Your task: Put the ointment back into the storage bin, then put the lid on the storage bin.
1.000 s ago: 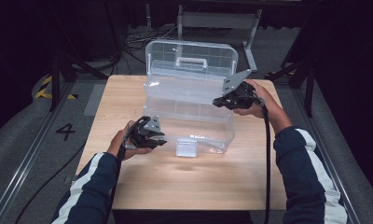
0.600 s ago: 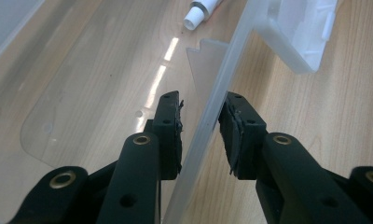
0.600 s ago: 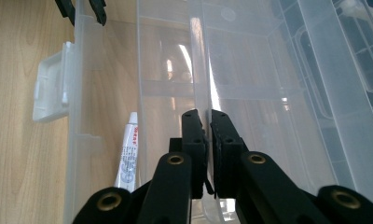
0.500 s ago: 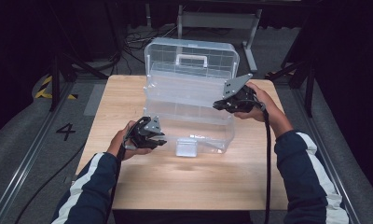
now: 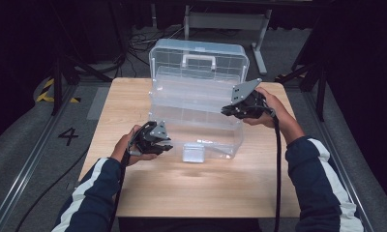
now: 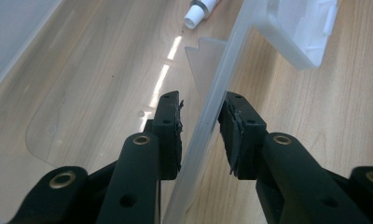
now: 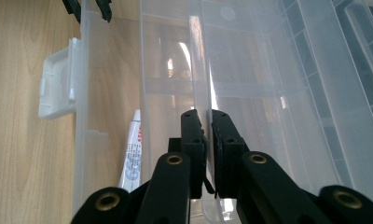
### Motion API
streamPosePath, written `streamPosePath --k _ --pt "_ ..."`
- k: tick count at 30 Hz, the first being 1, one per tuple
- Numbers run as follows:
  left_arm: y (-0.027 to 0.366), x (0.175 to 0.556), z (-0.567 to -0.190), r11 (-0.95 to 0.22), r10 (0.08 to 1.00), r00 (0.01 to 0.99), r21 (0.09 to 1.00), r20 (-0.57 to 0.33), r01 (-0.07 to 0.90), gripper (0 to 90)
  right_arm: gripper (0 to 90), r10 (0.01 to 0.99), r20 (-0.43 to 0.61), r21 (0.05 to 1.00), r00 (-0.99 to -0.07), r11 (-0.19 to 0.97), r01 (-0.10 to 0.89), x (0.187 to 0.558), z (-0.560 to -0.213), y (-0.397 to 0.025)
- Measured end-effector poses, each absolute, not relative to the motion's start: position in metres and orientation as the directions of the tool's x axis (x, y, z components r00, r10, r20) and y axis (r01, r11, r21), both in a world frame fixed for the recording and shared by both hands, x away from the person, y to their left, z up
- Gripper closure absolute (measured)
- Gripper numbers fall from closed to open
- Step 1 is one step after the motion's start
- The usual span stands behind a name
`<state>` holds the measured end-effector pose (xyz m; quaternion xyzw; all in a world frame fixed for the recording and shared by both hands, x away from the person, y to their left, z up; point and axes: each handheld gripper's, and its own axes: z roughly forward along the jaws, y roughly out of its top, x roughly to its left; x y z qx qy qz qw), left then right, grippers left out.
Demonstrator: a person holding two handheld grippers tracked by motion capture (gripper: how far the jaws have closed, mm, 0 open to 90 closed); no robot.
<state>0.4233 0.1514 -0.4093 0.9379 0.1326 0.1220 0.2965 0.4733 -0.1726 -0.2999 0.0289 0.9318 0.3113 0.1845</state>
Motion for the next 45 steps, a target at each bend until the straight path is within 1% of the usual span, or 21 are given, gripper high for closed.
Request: streamPosePath --k 14,36,41,43,44,45 --pt "0.151 0.423 -0.41 -0.791 0.321 0.934 0.588 0.159 0.172 68.6 85.5 0.173 -0.339 0.583 -0.925 0.81 -0.062 0.469 -0.301 -0.172" --pt "0.15 0.421 -0.41 -0.793 0.322 0.93 0.587 0.177 0.162 67.6 85.3 0.176 -0.33 0.593 -0.927 0.803 -0.058 0.46 -0.308 -0.174" --pt "0.15 0.418 -0.411 -0.793 0.327 0.922 0.59 0.205 0.15 65.8 84.9 0.185 -0.333 0.601 -0.925 0.797 -0.058 0.457 -0.31 -0.175" --pt "0.151 0.418 -0.41 -0.788 0.336 0.92 0.596 0.201 0.158 64.6 84.9 0.186 -0.336 0.601 -0.923 0.797 -0.058 0.457 -0.31 -0.175" --pt "0.151 0.416 -0.409 -0.786 0.342 0.916 0.599 0.21 0.156 63.8 84.9 0.187 -0.336 0.601 -0.923 0.797 -0.058 0.457 -0.31 -0.175" --pt "0.151 0.416 -0.409 -0.786 0.342 0.916 0.599 0.21 0.156 60.4 84.9 0.187 -0.336 0.601 -0.923 0.797 -0.058 0.457 -0.31 -0.175"
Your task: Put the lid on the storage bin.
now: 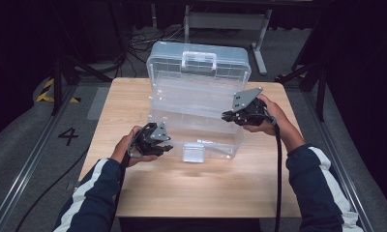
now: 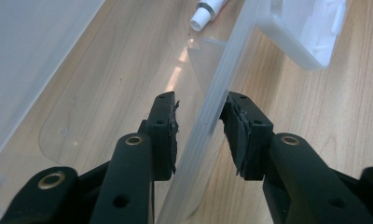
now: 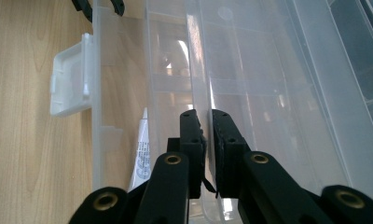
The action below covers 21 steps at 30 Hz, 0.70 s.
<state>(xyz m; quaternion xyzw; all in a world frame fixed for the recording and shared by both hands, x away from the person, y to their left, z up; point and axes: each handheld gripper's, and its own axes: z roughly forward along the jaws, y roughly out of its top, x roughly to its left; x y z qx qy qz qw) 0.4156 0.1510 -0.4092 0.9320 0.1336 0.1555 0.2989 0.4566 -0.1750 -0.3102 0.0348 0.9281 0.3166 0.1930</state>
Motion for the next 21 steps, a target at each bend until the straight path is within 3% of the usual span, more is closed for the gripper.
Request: streamPosePath --k 7,21 --pt "0.165 0.409 -0.399 -0.733 0.384 0.909 0.652 0.165 0.191 54.6 84.4 0.194 -0.345 0.608 -0.918 0.791 -0.062 0.456 -0.311 -0.176" --pt "0.198 0.398 -0.376 -0.655 0.433 0.891 0.726 0.135 0.208 54.5 83.4 0.211 -0.346 0.623 -0.914 0.78 -0.055 0.455 -0.313 -0.178"
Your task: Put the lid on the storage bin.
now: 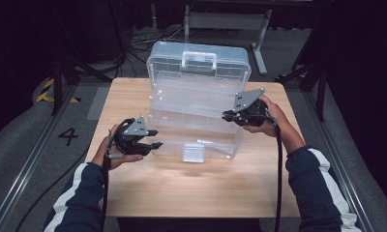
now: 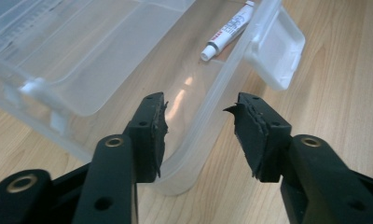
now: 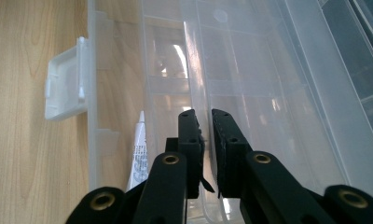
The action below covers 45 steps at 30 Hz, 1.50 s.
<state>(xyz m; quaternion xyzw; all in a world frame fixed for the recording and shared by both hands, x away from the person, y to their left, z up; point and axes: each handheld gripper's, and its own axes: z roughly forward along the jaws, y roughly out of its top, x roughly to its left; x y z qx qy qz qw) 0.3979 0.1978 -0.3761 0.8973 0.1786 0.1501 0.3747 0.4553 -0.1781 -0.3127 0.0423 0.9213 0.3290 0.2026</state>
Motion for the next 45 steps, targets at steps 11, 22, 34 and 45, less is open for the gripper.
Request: streamPosePath --k 11,22,34,45 --pt "0.217 0.406 -0.37 -0.605 0.512 0.849 0.757 0.131 0.248 57.6 82.8 0.227 -0.348 0.636 -0.91 0.77 -0.052 0.455 -0.314 -0.179" --pt "0.238 0.425 -0.359 -0.53 0.637 0.758 0.795 0.142 0.296 61.0 82.4 0.233 -0.352 0.64 -0.907 0.766 -0.051 0.454 -0.315 -0.18" --pt "0.245 0.458 -0.343 -0.388 0.713 0.698 0.866 0.065 0.316 71.8 82.2 0.238 -0.354 0.644 -0.904 0.764 -0.051 0.453 -0.316 -0.181" --pt "0.238 0.482 -0.315 -0.34 0.705 0.708 0.898 0.047 0.28 86.9 82.0 0.238 -0.358 0.64 -0.903 0.766 -0.052 0.452 -0.316 -0.18"
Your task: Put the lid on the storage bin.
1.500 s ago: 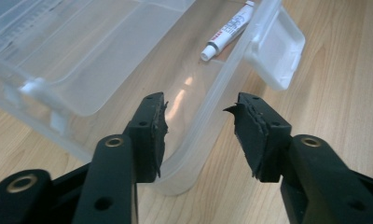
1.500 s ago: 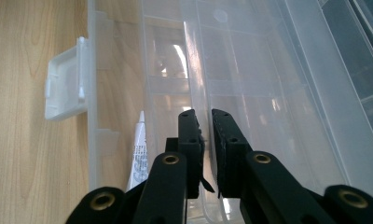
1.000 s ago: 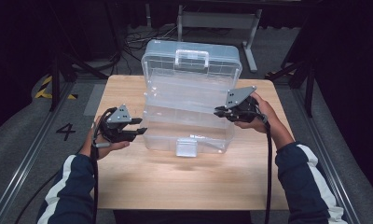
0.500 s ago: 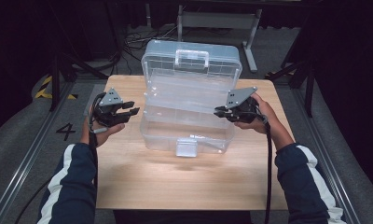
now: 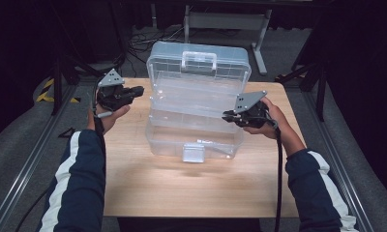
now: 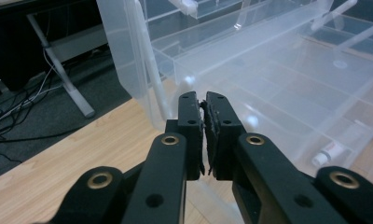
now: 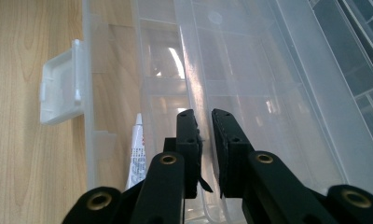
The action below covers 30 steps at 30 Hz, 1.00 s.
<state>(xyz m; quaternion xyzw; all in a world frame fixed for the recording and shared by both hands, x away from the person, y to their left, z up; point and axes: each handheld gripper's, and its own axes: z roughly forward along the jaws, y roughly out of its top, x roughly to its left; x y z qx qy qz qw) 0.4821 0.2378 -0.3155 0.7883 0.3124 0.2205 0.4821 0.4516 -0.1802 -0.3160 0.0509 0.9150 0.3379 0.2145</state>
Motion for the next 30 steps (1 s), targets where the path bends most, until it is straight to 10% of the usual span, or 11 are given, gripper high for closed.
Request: streamPosePath --k 30 --pt "0.22 0.511 -0.308 -0.326 0.686 0.727 0.899 0.011 0.293 90.0 81.0 0.229 -0.383 0.629 -0.895 0.774 -0.071 0.442 -0.322 -0.182"
